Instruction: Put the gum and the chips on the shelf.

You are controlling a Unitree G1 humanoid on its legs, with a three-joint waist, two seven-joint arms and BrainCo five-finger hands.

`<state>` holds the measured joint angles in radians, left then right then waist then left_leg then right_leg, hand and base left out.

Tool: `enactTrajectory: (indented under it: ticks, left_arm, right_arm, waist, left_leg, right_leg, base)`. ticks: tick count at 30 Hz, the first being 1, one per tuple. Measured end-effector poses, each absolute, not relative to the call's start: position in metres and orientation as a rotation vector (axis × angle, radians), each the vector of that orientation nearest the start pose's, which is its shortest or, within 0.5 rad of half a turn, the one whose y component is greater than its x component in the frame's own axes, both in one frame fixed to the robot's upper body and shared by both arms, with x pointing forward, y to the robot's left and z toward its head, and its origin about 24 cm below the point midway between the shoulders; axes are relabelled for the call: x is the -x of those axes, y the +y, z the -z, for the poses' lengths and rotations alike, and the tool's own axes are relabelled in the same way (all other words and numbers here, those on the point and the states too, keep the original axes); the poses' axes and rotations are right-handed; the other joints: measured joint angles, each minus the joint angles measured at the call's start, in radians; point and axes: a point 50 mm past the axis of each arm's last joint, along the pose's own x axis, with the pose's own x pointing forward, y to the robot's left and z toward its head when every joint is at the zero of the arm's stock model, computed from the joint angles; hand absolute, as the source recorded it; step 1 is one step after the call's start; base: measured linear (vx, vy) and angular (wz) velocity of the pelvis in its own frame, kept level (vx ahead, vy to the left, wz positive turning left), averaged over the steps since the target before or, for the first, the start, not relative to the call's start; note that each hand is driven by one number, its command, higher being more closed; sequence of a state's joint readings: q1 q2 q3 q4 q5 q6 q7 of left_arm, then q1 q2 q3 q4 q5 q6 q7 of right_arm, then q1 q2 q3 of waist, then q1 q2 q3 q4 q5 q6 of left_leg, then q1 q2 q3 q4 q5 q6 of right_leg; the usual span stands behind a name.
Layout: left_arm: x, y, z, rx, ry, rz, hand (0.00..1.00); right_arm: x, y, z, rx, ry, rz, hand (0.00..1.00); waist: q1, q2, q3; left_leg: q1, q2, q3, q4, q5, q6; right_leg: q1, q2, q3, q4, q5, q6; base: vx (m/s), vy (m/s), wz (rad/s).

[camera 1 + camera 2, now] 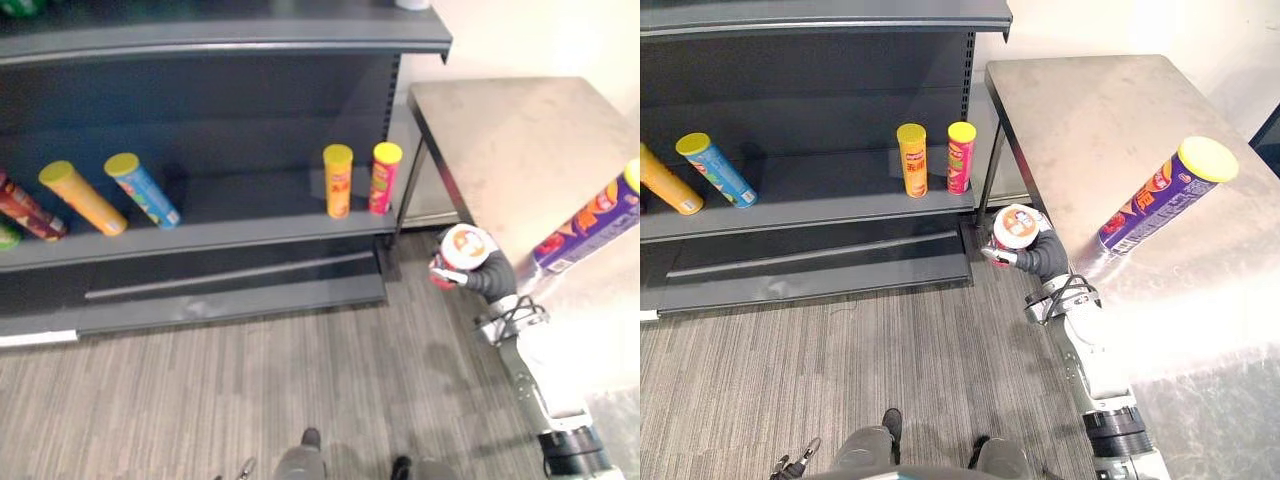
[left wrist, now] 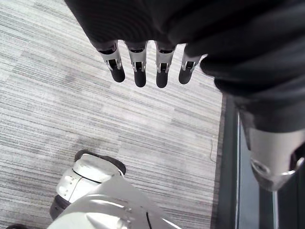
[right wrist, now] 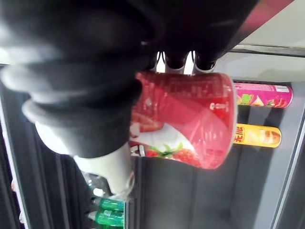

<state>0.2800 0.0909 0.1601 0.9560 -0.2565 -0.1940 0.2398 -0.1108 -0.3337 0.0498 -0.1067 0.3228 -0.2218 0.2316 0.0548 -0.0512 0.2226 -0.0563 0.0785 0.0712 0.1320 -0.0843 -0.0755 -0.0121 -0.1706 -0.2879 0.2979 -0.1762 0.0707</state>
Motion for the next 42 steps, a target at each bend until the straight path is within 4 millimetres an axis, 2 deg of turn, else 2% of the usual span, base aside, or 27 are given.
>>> enactTrajectory:
  ticks: [4, 9, 14, 18, 25, 28, 30, 32, 34, 35, 38, 40, 42]
  left_arm:
    - [-0.039, 0.230, 0.153, 0.048, 1.012, -0.666, 0.00]
    - [-0.039, 0.235, 0.152, 0.037, 1.012, -0.680, 0.00]
    - [-0.043, 0.239, 0.151, 0.024, 0.998, -0.678, 0.00]
    - [-0.045, 0.239, 0.150, 0.018, 0.992, -0.675, 0.00]
    - [-0.063, 0.232, 0.146, 0.005, 0.932, -0.606, 0.00]
    - [-0.063, 0.229, 0.147, 0.002, 0.938, -0.592, 0.00]
    - [-0.059, 0.229, 0.147, -0.003, 0.953, -0.598, 0.00]
    - [-0.052, 0.230, 0.149, -0.032, 0.980, -0.603, 0.00]
    - [-0.045, 0.234, 0.151, -0.058, 1.011, -0.623, 0.00]
    - [-0.039, 0.236, 0.152, -0.061, 1.041, -0.648, 0.00]
    - [-0.024, 0.242, 0.154, -0.065, 1.095, -0.719, 0.00]
    - [-0.021, 0.244, 0.154, -0.061, 1.104, -0.736, 0.00]
    - [-0.011, 0.239, 0.155, -0.057, 1.130, -0.733, 0.00]
  right_arm:
    - [-0.261, -0.171, -0.118, 0.038, -0.405, -0.352, 1.00]
    - [-0.259, -0.167, -0.112, 0.018, -0.389, -0.352, 1.00]
    - [-0.254, -0.173, -0.102, 0.008, -0.349, -0.295, 1.00]
    - [-0.249, -0.179, -0.094, 0.010, -0.316, -0.258, 1.00]
    - [-0.242, -0.187, -0.086, 0.009, -0.284, -0.225, 1.00]
    - [-0.239, -0.188, -0.082, 0.003, -0.272, -0.213, 1.00]
    - [-0.236, -0.188, -0.077, -0.014, -0.255, -0.198, 1.00]
    - [-0.234, -0.190, -0.075, -0.014, -0.248, -0.187, 1.00]
    - [-0.232, -0.192, -0.073, -0.014, -0.240, -0.176, 1.00]
    - [-0.230, -0.194, -0.072, -0.014, -0.234, -0.171, 1.00]
    - [-0.228, -0.199, -0.071, -0.007, -0.225, -0.159, 1.00]
    - [-0.228, -0.205, -0.072, 0.009, -0.228, -0.147, 1.00]
    - [-0.228, -0.205, -0.073, 0.012, -0.227, -0.148, 1.00]
  waist:
    - [-0.007, -0.003, -0.002]
    - [-0.025, -0.007, -0.005]
    - [-0.024, -0.010, -0.008]
    - [-0.027, -0.006, -0.031]
    - [-0.032, 0.004, -0.055]
    - [-0.038, 0.005, -0.055]
    - [-0.035, 0.005, -0.055]
    - [-0.039, 0.006, -0.058]
    - [-0.053, 0.001, -0.058]
    - [-0.054, 0.000, -0.058]
    - [-0.056, 0.020, -0.060]
    - [-0.052, 0.029, -0.052]
    - [-0.044, 0.040, -0.044]
  left_leg:
    - [0.006, -0.014, 0.018, -0.077, 0.036, 0.012]
    - [0.032, -0.014, 0.058, -0.182, 0.099, 0.025]
    - [0.060, -0.014, 0.057, -0.231, 0.140, 0.016]
    - [0.062, -0.018, 0.056, -0.231, 0.151, 0.029]
    - [0.082, -0.019, 0.058, -0.233, 0.150, 0.028]
    - [0.085, -0.016, 0.064, -0.233, 0.150, 0.028]
    - [0.094, -0.009, 0.083, -0.232, 0.135, 0.015]
    - [0.094, -0.006, 0.091, -0.226, 0.125, 0.023]
    - [0.071, 0.000, 0.090, -0.177, 0.102, 0.022]
    - [0.044, 0.011, 0.090, -0.102, 0.064, 0.020]
    - [-0.049, 0.066, 0.087, 0.141, -0.031, 0.034]
    - [-0.125, 0.113, 0.134, 0.339, -0.037, 0.067]
    - [-0.170, 0.122, 0.079, 0.467, -0.015, 0.073]
  right_leg:
    - [-0.004, -0.002, 0.022, -0.053, 0.010, -0.009]
    - [-0.008, 0.000, 0.026, -0.089, 0.020, 0.006]
    - [-0.002, 0.003, 0.018, -0.092, 0.024, 0.013]
    - [0.009, 0.003, 0.015, -0.108, 0.029, 0.021]
    - [0.036, 0.004, 0.016, -0.124, 0.033, 0.026]
    - [0.035, 0.008, 0.023, -0.124, 0.033, 0.026]
    - [0.032, 0.012, 0.041, -0.112, 0.031, 0.025]
    - [0.016, 0.012, 0.052, -0.087, 0.022, 0.014]
    - [0.006, 0.012, 0.053, -0.064, 0.007, 0.007]
    - [0.004, 0.017, 0.054, -0.051, -0.001, 0.002]
    - [0.014, 0.060, 0.049, -0.024, -0.044, -0.016]
    - [0.027, 0.070, 0.036, -0.008, -0.072, -0.032]
    - [0.046, 0.075, 0.036, 0.022, -0.099, -0.040]
  base:
    - [-0.15, 0.028, -0.06]
    - [-0.12, 0.003, -0.02]
    - [0.00, 0.001, 0.05]
    - [0.05, 0.007, 0.03]
    - [0.01, 0.001, 0.00]
    - [-0.01, 0.004, -0.07]
    - [-0.02, -0.002, -0.22]
    - [-0.02, -0.008, -0.19]
    - [0.00, -0.026, -0.03]
    - [0.01, -0.063, -0.03]
    - [0.02, -0.088, 0.02]
    - [-0.02, -0.051, 0.20]
    - [-0.03, -0.070, 0.05]
